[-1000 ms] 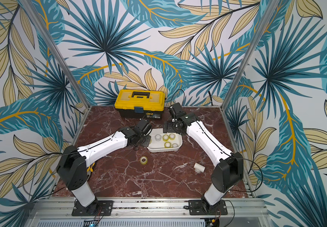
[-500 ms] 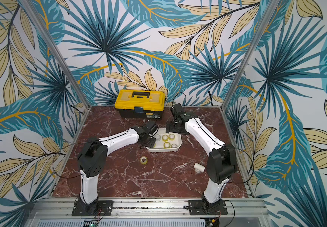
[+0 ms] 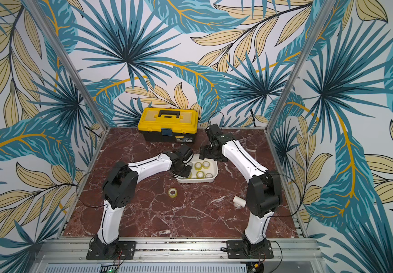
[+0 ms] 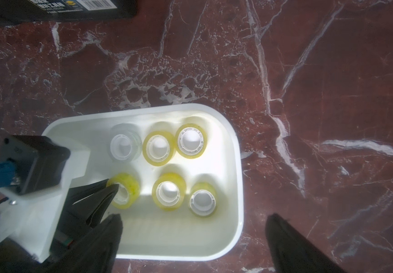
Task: Put the transparent tape into the storage box
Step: Place the tape in the storage box.
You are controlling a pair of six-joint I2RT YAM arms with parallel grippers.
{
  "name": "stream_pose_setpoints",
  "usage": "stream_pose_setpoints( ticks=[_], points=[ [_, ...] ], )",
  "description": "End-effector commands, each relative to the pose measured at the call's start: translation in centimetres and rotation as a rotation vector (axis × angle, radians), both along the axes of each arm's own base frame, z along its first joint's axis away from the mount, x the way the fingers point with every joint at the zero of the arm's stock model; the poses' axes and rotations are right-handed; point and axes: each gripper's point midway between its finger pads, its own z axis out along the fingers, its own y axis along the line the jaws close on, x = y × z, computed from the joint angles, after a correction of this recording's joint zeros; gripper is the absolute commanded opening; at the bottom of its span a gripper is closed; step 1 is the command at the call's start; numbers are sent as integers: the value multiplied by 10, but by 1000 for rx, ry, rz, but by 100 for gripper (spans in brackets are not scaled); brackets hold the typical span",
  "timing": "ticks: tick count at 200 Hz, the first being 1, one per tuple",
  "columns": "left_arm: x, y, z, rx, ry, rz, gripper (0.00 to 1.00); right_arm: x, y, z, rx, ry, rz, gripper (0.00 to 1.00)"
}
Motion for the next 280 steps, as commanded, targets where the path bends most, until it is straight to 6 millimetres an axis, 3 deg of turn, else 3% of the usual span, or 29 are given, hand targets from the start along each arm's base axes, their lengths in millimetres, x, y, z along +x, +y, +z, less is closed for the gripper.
stream_pose_setpoints(
  ticks=[1, 110, 174, 206, 233, 280],
  points=[
    [6, -16, 6, -50, -4, -9, 0, 1, 1, -5, 10, 20, -10, 100],
    [-13, -23, -2, -50, 47, -42, 0, -1, 5, -8, 29, 36, -9, 100],
    [-15, -20, -1, -43, 47, -37, 31, -4, 4, -7, 33, 36, -11, 100],
    [-15, -18, 2, -39, 37, -35, 34, -5, 4, -6, 37, 34, -11, 100],
    [-13, -16, 13, -48, 7, -29, 37, -5, 7, -5, 46, 32, -3, 100],
    [2, -7, 58, -92, -110, 20, 48, -5, 15, 0, 55, 21, 37, 100]
  ],
)
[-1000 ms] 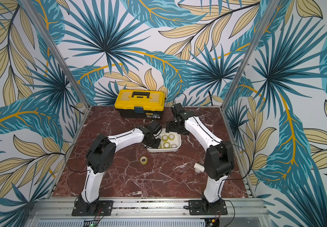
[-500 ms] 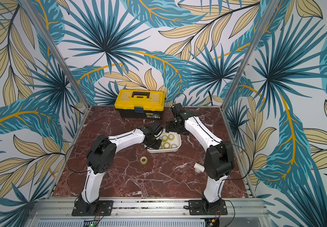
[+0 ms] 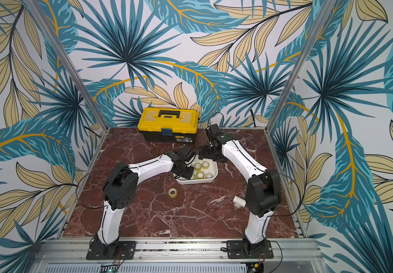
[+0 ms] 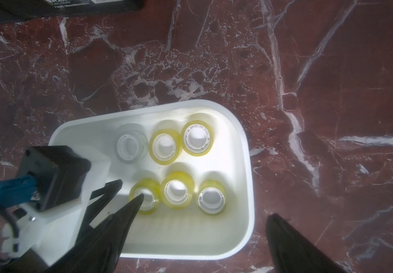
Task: Put the transparent tape into the storage box
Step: Place the tape in the storage box.
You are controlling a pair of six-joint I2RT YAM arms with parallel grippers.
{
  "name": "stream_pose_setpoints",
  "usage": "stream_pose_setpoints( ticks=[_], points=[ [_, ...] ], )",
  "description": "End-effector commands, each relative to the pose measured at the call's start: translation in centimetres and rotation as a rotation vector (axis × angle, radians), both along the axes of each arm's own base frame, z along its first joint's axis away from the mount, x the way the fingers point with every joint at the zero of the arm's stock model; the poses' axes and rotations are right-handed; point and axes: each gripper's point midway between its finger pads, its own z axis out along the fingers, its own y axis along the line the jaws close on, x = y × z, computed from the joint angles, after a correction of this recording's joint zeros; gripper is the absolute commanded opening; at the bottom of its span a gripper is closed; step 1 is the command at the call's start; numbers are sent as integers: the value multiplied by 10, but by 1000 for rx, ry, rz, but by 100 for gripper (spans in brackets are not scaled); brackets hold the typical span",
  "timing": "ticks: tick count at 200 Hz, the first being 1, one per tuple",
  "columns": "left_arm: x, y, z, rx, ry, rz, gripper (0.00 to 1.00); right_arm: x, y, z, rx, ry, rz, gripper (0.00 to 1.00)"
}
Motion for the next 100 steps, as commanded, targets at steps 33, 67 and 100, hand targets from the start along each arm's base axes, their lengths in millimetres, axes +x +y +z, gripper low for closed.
stream_pose_setpoints(
  ticks=[33, 67, 100],
  points=[
    [16, 28, 75, -83, -165, 113, 58, -5, 20, 5, 29, -3, 84, 100],
    [5, 62, 96, -116, -191, 207, 64, -17, 41, 6, 21, -5, 181, 99],
    [-30, 92, 92, -116, -168, 282, 67, -34, 65, 6, 6, -9, 275, 100]
  ],
)
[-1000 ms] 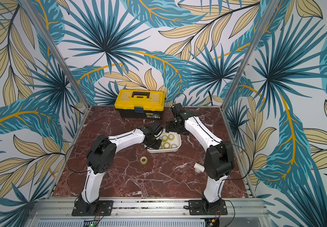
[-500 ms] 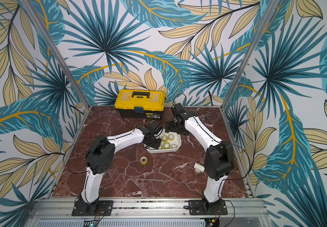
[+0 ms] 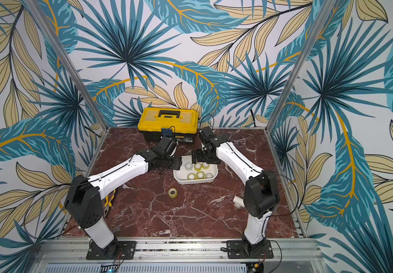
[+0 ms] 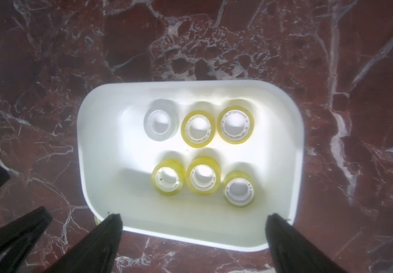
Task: Put the transparent tape into the storage box
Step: Place the tape in the storage box, then pick up the tape at the center of the board.
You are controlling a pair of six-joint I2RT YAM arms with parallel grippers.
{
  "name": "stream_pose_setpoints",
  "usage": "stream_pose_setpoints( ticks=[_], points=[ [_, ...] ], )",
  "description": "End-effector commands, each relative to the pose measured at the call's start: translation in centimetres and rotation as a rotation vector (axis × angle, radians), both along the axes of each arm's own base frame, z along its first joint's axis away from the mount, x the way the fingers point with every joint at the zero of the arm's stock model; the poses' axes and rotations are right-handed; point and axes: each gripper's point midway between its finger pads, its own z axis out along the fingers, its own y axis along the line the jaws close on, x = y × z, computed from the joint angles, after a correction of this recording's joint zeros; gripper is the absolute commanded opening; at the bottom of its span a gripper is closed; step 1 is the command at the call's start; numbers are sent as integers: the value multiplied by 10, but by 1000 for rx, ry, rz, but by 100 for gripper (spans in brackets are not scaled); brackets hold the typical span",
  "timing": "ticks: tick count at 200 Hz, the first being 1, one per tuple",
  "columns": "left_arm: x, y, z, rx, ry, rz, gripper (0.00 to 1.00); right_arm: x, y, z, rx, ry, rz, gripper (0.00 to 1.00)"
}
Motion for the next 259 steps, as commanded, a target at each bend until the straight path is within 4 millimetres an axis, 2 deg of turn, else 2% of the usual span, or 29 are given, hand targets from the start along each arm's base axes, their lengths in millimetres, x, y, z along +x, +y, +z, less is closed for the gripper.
stream_pose_setpoints(
  ticks=[1, 27, 50, 69, 104, 133, 153, 174, 182, 215, 235, 259],
  points=[
    [-25, 22, -9, -5, 30, 72, 67, -13, 18, 6, -4, -14, 92, 100],
    [-51, 48, -18, -16, 38, 144, 67, -28, 35, 2, -15, -7, 151, 100],
    [-68, 58, -35, -18, 59, 164, 67, -37, 42, -1, -22, -2, 171, 99],
    [-78, 58, -50, -9, 76, 157, 67, -42, 46, -3, -28, 1, 180, 100],
    [-84, 45, -74, -1, 103, 130, 67, -52, 44, -10, -31, 29, 172, 100],
    [-90, 44, -86, 6, 123, 140, 67, -75, 65, -7, -19, 28, 286, 100],
    [-95, 61, -79, 15, 98, 195, 67, -95, 81, -16, -37, 44, 377, 100],
    [-103, 92, -68, 26, 67, 288, 67, -109, 95, -33, -74, 59, 442, 100],
    [-105, 103, -61, 20, 48, 324, 67, -121, 110, -36, -81, 51, 496, 99],
    [-118, 145, -32, 15, -46, 457, 67, -137, 146, -60, -109, 56, 596, 92],
    [-122, 157, -13, -17, -106, 496, 68, -139, 164, -72, -115, 41, 625, 87],
    [-125, 158, -2, -63, -123, 505, 70, -135, 178, -86, -132, 28, 631, 79]
  ],
)
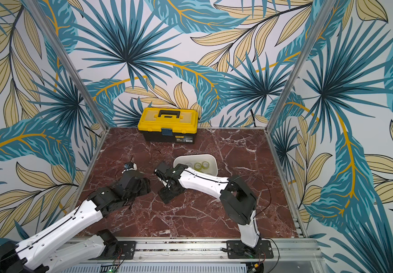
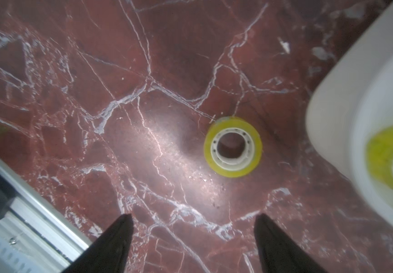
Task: Put the transparent tape into the storage box
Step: Pick up the tape at the center of the board.
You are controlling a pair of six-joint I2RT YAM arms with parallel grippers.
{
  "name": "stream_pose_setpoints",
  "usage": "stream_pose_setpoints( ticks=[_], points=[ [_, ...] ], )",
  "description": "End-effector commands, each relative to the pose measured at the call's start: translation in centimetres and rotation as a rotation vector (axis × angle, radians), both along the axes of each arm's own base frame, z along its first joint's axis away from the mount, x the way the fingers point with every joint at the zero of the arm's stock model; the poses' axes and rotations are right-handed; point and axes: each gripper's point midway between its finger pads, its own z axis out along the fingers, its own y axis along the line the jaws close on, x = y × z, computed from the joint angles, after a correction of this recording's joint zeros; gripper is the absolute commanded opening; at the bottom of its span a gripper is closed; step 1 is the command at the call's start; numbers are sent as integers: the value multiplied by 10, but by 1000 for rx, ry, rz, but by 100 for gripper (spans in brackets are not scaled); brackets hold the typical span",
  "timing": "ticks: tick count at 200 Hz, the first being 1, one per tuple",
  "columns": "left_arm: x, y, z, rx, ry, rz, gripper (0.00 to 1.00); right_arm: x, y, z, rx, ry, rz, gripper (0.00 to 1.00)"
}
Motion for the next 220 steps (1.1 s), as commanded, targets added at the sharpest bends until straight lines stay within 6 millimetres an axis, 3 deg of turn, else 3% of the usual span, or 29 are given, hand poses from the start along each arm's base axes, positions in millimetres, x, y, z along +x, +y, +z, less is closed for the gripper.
stream_pose_setpoints(
  ticks=[1, 26, 46, 92, 118, 136, 220],
  points=[
    [-10, 17, -8, 28, 23, 57, 70, 12, 15, -5, 12, -50, 7, 78],
    [-16, 15, -8, 8, 44, 48, 70, 18, 24, -11, 10, -63, 17, 69],
    [-18, 16, -9, -4, 38, 50, 70, 18, 27, -19, 2, -55, 27, 68],
    [-16, 13, -11, -2, 44, 35, 71, 18, 18, -39, -48, -59, 14, 63],
    [-16, 10, -12, -8, 49, 29, 71, 19, 16, -43, -61, -63, 8, 60],
    [-16, 11, -13, -9, 50, 31, 71, 20, 16, -46, -65, -62, 12, 53],
    [-16, 10, -19, -19, 54, 42, 71, 12, 4, -62, -104, -34, 14, 43]
  ],
)
